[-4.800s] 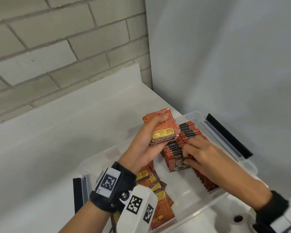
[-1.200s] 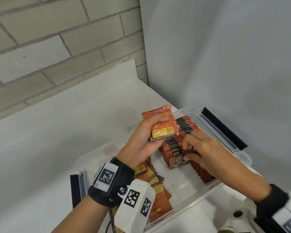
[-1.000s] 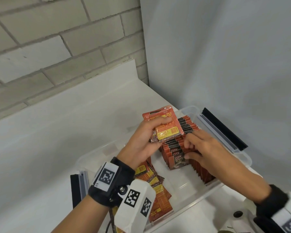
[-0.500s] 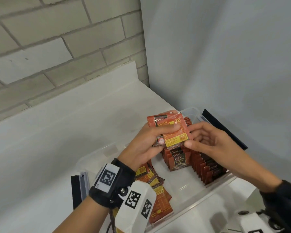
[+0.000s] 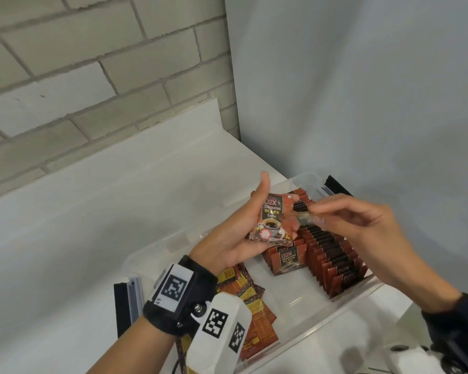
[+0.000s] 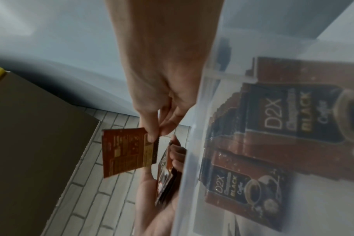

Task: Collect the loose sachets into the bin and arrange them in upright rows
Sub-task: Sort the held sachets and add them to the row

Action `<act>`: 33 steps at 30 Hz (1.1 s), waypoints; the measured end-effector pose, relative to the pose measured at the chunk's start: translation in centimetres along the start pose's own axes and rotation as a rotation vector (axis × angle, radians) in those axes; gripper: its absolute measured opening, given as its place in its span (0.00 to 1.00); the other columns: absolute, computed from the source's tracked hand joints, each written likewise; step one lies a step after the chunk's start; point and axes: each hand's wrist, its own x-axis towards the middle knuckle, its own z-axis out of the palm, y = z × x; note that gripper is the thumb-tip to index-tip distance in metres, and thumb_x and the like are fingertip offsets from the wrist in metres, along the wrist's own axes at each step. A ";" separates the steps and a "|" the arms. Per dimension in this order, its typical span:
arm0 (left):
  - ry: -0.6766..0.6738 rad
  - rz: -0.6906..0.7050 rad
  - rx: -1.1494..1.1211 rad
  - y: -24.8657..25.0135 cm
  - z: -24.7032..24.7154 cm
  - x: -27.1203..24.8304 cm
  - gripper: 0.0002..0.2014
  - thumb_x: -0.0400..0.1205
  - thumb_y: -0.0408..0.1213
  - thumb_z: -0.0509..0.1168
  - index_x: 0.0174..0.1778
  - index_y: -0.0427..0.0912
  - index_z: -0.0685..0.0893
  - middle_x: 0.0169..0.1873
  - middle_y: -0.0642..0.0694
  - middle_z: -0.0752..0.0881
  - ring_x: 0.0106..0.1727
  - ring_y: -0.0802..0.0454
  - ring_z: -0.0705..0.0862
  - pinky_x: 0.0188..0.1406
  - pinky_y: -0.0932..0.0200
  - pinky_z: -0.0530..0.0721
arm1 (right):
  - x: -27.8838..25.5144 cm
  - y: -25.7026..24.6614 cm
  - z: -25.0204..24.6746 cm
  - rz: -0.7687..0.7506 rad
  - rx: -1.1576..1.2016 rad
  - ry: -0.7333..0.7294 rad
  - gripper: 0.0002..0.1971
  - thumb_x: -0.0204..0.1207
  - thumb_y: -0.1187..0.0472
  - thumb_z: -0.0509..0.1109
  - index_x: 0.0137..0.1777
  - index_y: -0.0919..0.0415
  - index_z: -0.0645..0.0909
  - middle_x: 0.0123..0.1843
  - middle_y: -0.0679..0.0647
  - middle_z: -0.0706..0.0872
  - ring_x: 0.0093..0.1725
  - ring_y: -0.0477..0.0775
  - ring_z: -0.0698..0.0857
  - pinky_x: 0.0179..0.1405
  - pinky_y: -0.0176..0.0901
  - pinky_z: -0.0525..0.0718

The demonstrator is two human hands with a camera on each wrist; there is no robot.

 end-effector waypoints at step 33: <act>-0.100 0.295 -0.050 -0.7 0.4 0.0 0.24 0.76 0.15 0.62 0.64 0.41 0.80 0.53 0.36 0.86 0.54 0.41 0.87 0.55 0.51 0.86 | 0.6 1.0 -0.1 0.208 -0.089 -0.094 0.13 0.66 0.56 0.75 0.47 0.64 0.85 0.44 0.60 0.92 0.43 0.55 0.90 0.44 0.38 0.86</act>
